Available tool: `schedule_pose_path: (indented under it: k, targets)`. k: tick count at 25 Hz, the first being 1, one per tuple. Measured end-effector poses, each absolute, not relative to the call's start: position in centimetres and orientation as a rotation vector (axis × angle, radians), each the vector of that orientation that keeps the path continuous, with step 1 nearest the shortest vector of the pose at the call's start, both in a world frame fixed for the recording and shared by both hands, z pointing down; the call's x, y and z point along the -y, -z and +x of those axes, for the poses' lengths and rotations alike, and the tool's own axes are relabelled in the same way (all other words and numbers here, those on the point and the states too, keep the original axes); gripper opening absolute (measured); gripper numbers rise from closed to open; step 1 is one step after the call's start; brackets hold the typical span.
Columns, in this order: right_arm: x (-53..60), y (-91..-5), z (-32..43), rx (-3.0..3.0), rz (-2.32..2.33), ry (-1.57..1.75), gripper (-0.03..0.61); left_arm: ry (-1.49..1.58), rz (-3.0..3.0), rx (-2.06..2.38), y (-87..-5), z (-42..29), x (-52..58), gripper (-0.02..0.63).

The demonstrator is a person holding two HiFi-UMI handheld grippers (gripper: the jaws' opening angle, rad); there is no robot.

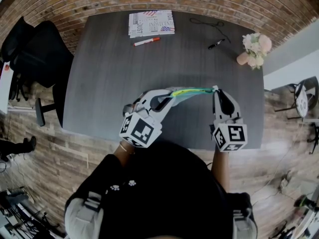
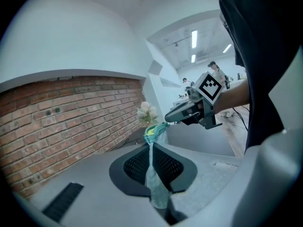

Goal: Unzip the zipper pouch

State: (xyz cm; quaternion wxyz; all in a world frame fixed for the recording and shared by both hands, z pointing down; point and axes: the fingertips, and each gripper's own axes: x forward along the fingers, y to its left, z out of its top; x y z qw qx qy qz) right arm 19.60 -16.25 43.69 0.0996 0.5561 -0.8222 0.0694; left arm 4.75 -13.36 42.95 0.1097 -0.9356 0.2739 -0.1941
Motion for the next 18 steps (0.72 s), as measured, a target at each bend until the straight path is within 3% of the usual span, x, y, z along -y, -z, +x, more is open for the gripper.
schedule_pose_path:
  k: [9,12,18]
  targets:
    - [16.0,-41.7,20.4,2.507,1.738,-0.250,0.037,0.275,-3.017,-1.033,-41.1,1.9,15.1,0.008]
    - [15.8,-41.3,20.1,2.524,1.746,-0.235,0.002,0.246,-3.039,-1.099,-40.7,0.6,15.8,0.008]
    - [15.4,-41.4,18.5,2.554,1.708,-0.217,-0.001,0.259,-3.004,-1.211,-40.7,-0.8,16.3,0.008]
